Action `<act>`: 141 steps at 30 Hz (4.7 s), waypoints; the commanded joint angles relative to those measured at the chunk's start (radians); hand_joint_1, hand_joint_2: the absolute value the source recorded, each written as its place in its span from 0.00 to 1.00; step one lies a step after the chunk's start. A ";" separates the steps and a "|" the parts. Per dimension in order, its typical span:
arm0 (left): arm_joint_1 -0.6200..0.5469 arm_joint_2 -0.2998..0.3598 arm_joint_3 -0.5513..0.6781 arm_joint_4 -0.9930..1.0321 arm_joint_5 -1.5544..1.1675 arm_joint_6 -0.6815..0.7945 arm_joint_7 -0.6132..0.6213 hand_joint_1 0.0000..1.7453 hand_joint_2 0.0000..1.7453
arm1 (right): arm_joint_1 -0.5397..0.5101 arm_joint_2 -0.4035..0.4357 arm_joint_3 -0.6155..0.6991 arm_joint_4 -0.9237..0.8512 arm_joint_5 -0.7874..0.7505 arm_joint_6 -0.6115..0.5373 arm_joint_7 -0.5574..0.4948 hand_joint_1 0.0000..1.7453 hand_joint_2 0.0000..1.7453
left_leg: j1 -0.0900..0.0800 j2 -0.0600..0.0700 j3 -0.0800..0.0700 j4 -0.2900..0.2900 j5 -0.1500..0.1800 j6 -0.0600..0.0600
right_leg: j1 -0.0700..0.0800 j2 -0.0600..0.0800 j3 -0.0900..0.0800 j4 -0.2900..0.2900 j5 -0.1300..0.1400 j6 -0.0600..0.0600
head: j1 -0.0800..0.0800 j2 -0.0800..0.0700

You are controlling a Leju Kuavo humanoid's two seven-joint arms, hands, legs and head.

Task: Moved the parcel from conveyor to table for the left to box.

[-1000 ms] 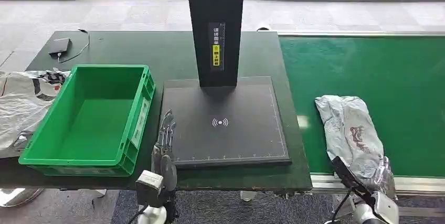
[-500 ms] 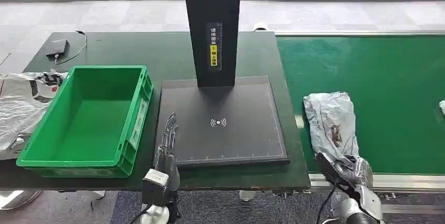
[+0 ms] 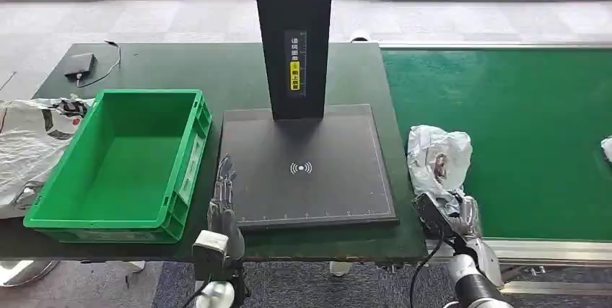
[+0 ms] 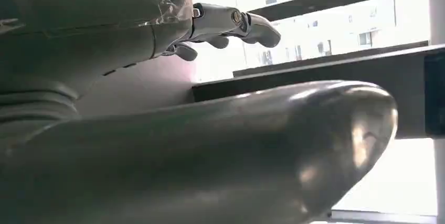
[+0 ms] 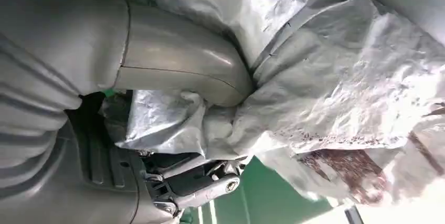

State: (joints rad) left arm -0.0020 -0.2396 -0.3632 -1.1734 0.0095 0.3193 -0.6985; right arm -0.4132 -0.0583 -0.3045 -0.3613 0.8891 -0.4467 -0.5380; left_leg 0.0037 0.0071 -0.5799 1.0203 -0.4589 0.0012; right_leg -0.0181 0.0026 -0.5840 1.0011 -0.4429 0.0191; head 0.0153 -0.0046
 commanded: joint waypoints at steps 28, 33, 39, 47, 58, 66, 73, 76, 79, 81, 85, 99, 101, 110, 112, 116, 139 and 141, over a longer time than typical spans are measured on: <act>0.043 0.017 -0.028 -0.022 0.028 -0.016 0.000 0.00 0.00 | 0.287 0.106 0.577 -0.772 -0.485 -0.113 -0.160 1.00 1.00 | 0.001 -0.002 -0.002 -0.003 -0.001 -0.001 | 0.001 -0.002 -0.001 -0.003 -0.001 -0.001 | 0.000 0.000; 0.022 0.003 -0.030 0.007 0.020 -0.023 0.000 0.00 0.00 | 0.128 0.177 0.696 -0.439 -0.435 -0.083 -0.160 1.00 1.00 | 0.002 -0.001 -0.002 -0.003 0.001 -0.001 | 0.002 -0.001 0.000 -0.004 0.000 -0.001 | 0.000 0.000; 0.008 -0.008 -0.042 0.030 0.014 -0.026 0.000 0.00 0.00 | -0.021 0.286 0.789 -0.081 -0.428 0.060 -0.160 0.48 1.00 | 0.002 0.001 -0.001 -0.004 0.002 -0.002 | 0.002 0.001 -0.001 -0.003 0.001 -0.003 | 0.000 0.000; -0.003 -0.019 -0.033 0.053 -0.002 -0.031 0.000 0.00 0.00 | -0.042 0.336 0.832 0.001 -0.375 0.091 -0.097 0.00 1.00 | 0.002 -0.008 -0.004 -0.001 0.003 -0.003 | 0.002 -0.007 -0.003 -0.001 -0.001 -0.002 | 0.000 0.000; 0.005 -0.024 -0.019 0.044 -0.014 -0.035 0.000 0.00 0.00 | -0.046 0.329 0.804 -0.013 -0.385 0.083 -0.092 0.00 1.00 | 0.002 -0.009 -0.006 -0.001 0.004 -0.003 | 0.001 -0.009 -0.004 -0.001 -0.001 -0.002 | 0.000 0.000; -0.011 -0.036 -0.005 0.068 -0.039 -0.069 0.002 0.00 0.00 | 0.067 0.267 0.646 -0.206 -0.426 0.179 -0.110 0.00 0.00 | 0.001 -0.012 -0.005 -0.003 0.005 -0.003 | 0.001 -0.011 -0.002 -0.003 -0.001 -0.003 | 0.000 0.000; -0.025 -0.039 -0.011 0.081 -0.054 -0.082 0.018 0.00 0.00 | 0.244 0.216 0.559 -0.511 -0.430 0.227 -0.106 0.00 0.00 | 0.001 -0.015 -0.007 -0.001 0.004 -0.003 | 0.001 -0.014 -0.004 -0.001 -0.002 -0.002 | 0.000 0.000; -0.025 -0.036 -0.010 0.081 -0.054 -0.082 0.018 0.00 0.00 | 0.250 0.210 0.556 -0.513 -0.432 0.229 -0.111 0.00 0.00 | 0.001 -0.015 -0.006 -0.002 0.004 -0.002 | 0.001 -0.014 -0.003 -0.002 -0.002 -0.002 | 0.000 0.000; -0.025 -0.036 -0.010 0.081 -0.054 -0.082 0.018 0.00 0.00 | 0.250 0.210 0.556 -0.513 -0.432 0.229 -0.111 0.00 0.00 | 0.001 -0.012 -0.007 0.000 0.004 -0.002 | 0.001 -0.011 -0.005 -0.001 -0.001 -0.002 | 0.000 0.000; -0.025 -0.036 -0.010 0.081 -0.054 -0.082 0.018 0.00 0.00 | 0.247 0.213 0.558 -0.513 -0.429 0.228 -0.108 0.00 0.00 | 0.001 -0.012 -0.008 0.000 0.004 -0.002 | 0.001 -0.010 -0.006 -0.001 -0.001 -0.002 | 0.000 0.000; -0.006 -0.028 0.031 0.007 -0.092 -0.032 0.032 0.00 0.00 | 0.332 0.189 0.528 -0.654 -0.387 0.182 -0.054 0.00 0.00 | 0.001 -0.012 -0.007 0.000 0.004 -0.002 | 0.001 -0.010 -0.006 -0.001 -0.001 -0.002 | 0.000 0.000; -0.233 -0.094 0.157 0.120 -0.494 0.007 0.215 0.00 0.00 | 0.761 0.320 0.301 -1.543 -0.387 0.360 0.105 0.00 0.00 | 0.000 -0.017 -0.012 0.002 0.004 -0.002 | 0.000 -0.017 -0.009 0.001 -0.003 -0.002 | 0.000 0.000; -0.261 -0.098 0.169 0.149 -0.566 0.071 0.233 0.00 0.00 | 0.777 0.334 0.308 -1.580 -0.369 0.362 0.095 0.00 0.00 | 0.000 -0.018 -0.012 0.001 0.004 -0.002 | 0.000 -0.017 -0.009 0.002 -0.003 -0.002 | 0.000 0.000; -0.267 -0.038 0.240 0.225 -1.031 0.379 0.448 0.00 1.00 | 0.833 0.111 0.504 -1.554 -0.568 0.138 0.011 0.00 0.00 | 0.002 -0.008 -0.006 -0.002 0.003 -0.001 | 0.002 -0.009 -0.004 -0.003 0.000 -0.002 | 0.000 0.000; -0.244 -0.033 0.324 0.238 -1.263 0.379 0.551 0.00 1.00 | 0.854 0.058 0.545 -1.529 -0.623 0.122 -0.051 0.00 0.00 | 0.002 -0.006 -0.004 -0.002 0.002 -0.001 | 0.002 -0.006 -0.002 -0.004 0.000 -0.002 | 0.000 0.000; -0.273 -0.008 0.354 0.432 -1.460 0.320 0.709 0.00 1.00 | 0.849 0.056 0.542 -1.554 -0.609 0.156 -0.050 0.00 0.00 | 0.001 -0.005 -0.002 -0.005 0.002 -0.001 | 0.001 -0.006 -0.001 -0.006 0.000 -0.002 | 0.000 0.000; -0.347 -0.040 0.339 0.595 -1.499 0.163 0.653 0.00 1.00 | 0.885 0.179 0.354 -1.609 -0.697 0.301 -0.101 0.00 0.00 | 0.001 -0.008 -0.005 -0.001 0.003 -0.001 | 0.001 -0.009 -0.003 -0.002 -0.001 -0.002 | 0.000 0.000; -0.347 -0.040 0.339 0.595 -1.499 0.163 0.653 0.00 1.00 | 0.885 0.179 0.354 -1.609 -0.697 0.301 -0.101 0.00 0.00 | 0.000 -0.008 -0.005 -0.002 0.003 -0.001 | 0.001 -0.009 -0.003 -0.002 0.000 -0.002 | 0.000 0.000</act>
State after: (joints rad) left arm -0.3111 -0.2827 -0.0580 -0.6851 -1.4763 0.4864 -0.0351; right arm 0.4644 0.0858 0.1232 -1.9707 0.1976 -0.1480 -0.6390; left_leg 0.0035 -0.0004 -0.5857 1.0200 -0.4565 0.0007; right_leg -0.0182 -0.0063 -0.5881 1.0005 -0.4436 0.0185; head 0.0153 -0.0042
